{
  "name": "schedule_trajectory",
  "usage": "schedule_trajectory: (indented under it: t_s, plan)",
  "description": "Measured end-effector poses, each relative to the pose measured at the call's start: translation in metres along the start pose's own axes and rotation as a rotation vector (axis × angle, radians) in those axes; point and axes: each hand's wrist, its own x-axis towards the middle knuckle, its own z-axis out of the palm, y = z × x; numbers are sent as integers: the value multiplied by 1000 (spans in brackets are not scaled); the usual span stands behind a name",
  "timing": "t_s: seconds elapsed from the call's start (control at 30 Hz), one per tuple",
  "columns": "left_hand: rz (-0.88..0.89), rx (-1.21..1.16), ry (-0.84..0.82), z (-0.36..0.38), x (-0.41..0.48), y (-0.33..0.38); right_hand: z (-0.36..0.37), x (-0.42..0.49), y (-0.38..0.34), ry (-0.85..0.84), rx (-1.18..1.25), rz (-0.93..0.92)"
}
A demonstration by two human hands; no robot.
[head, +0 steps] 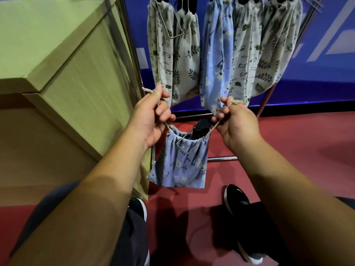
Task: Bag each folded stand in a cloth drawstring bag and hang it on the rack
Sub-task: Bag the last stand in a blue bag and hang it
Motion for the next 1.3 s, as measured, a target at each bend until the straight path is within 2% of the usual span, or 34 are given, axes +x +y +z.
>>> schedule_trajectory:
  t_s: [0.13, 0.27, 0.37, 0.47, 0.6, 0.73, 0.83, 1.03, 1.13, 1.3]
  plan:
    - [-3, 55, 2, -9, 3, 1, -14, 9, 3, 49, -80, 92]
    - [67, 251, 102, -19, 4, 2, -24, 10, 6, 133, -249, 41]
    - [95, 321, 198, -24, 5, 7, -34, 15, 3, 232, -238, 53]
    - [112, 287, 264, -23, 6, 11, -39, 17, -6, 273, -199, 66]
    - [8, 182, 102, -15, 0, 9, -23, 1, -12, 135, -169, 144]
    - [-94, 208, -59, 0, -5, -6, -11, -12, -8, -56, -34, 271]
    - [-149, 240, -131, 3, -4, -10, -11, -13, -8, -78, -34, 311]
    - [-119, 590, -214, -5, -4, -13, -17, -14, -6, -5, -389, 135]
    - [-121, 604, -226, -8, -6, -12, -18, -12, -5, -26, -578, 18]
    - [-121, 582, -152, -6, -5, -3, -21, -12, -10, 29, -566, -31]
